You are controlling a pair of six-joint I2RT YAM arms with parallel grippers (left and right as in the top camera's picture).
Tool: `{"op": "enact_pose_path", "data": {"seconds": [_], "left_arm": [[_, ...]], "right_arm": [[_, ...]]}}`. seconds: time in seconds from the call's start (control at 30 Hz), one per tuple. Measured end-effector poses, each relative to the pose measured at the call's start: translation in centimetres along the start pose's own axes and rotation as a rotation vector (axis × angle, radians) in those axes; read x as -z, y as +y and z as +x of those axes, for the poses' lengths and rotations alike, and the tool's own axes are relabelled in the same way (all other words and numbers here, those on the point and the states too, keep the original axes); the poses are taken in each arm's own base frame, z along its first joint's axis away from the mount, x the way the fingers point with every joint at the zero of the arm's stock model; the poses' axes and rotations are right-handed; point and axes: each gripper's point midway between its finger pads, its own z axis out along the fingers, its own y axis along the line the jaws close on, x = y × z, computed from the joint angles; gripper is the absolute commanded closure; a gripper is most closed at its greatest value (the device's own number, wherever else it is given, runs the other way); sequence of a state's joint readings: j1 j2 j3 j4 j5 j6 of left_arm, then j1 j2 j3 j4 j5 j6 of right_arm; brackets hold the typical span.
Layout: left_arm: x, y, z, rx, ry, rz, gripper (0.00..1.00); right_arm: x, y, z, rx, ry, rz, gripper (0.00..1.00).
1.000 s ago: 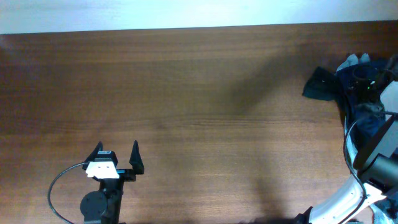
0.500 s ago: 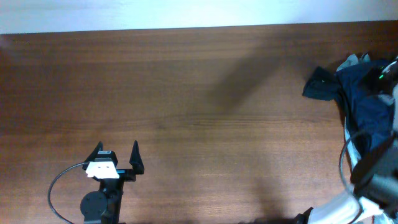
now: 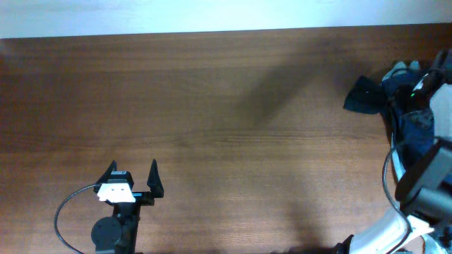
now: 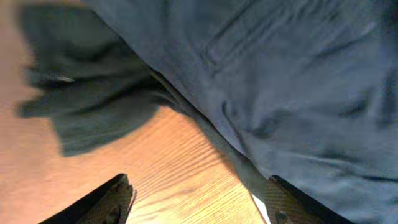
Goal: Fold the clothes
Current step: 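Reach the right gripper into the clothes pile and grasp the navy shorts, then pull the navy shorts out with the right gripper and lay them mid-table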
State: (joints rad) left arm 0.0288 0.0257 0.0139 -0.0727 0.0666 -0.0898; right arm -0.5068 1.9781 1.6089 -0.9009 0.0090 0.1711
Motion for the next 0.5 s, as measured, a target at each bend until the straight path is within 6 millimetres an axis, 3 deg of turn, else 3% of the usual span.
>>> {"op": "enact_pose_path", "data": {"seconds": [0.23,0.33,0.37,0.5], "left_arm": [[0.0,0.0,0.0,0.0,0.0,0.0,0.01],[0.0,0.0,0.0,0.0,0.0,0.0,0.01],[0.0,0.0,0.0,0.0,0.0,0.0,0.01],[0.0,0.0,0.0,0.0,0.0,0.0,0.01]], "right_arm": [[-3.2,-2.0,-0.1,0.019,0.014,0.124,0.2],[-4.2,-2.5,-0.1,0.021,0.019,0.152,0.25],[-4.6,-2.7,0.0,0.021,0.026,0.165,0.31],[-5.0,-3.7,0.2,0.025,0.034,0.226,0.87]]}}
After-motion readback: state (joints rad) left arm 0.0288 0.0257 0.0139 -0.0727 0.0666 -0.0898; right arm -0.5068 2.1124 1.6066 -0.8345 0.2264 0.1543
